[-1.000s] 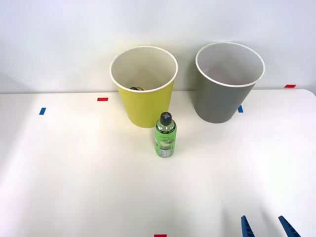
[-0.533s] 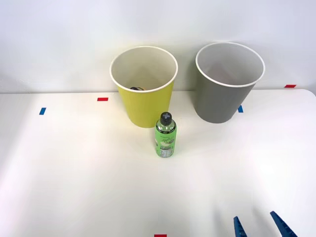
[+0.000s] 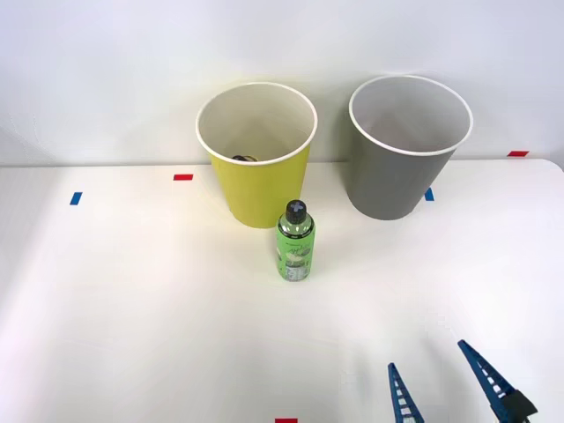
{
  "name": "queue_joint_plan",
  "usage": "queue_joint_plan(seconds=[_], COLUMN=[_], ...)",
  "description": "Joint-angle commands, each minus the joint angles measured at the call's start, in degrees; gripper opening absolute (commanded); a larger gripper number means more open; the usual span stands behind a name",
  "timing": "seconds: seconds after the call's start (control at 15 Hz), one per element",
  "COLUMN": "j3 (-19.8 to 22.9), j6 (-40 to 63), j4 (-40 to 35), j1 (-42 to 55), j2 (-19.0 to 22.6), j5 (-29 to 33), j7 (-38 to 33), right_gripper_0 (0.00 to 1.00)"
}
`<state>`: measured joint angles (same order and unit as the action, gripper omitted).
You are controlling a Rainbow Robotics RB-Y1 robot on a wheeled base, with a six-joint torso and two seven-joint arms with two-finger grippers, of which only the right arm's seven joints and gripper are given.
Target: Put cans in the gray bin, plastic bottles in the light green bin
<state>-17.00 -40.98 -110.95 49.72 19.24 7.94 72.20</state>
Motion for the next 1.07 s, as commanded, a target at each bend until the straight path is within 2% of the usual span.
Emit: queue_joint_plan(seconds=[0.07,0.2,0.6,0.73,0.87,1.07], j3=[-7.88,-11.48,-18.78,-21.15,-23.61,-25.02], j6=[2.48,2.66,8.55,10.48,8.55,6.96], j4=[-0.05,0.04,0.04,0.74,5.4,10.58], j1=[-4.9,-8.06,-19.57,-24.06,-29.68,-36.54], j2=[5.11,6.96,11.44,11.44,10.12,8.1], j5=[-14.27,-20.86,-36.24,-41.69,-45.99,-47.49], j7=[12.61,18.94,30.1,34.32,37.4,37.66], right_gripper_0=[1.0,1.0,1.0,1.0,1.0,1.0])
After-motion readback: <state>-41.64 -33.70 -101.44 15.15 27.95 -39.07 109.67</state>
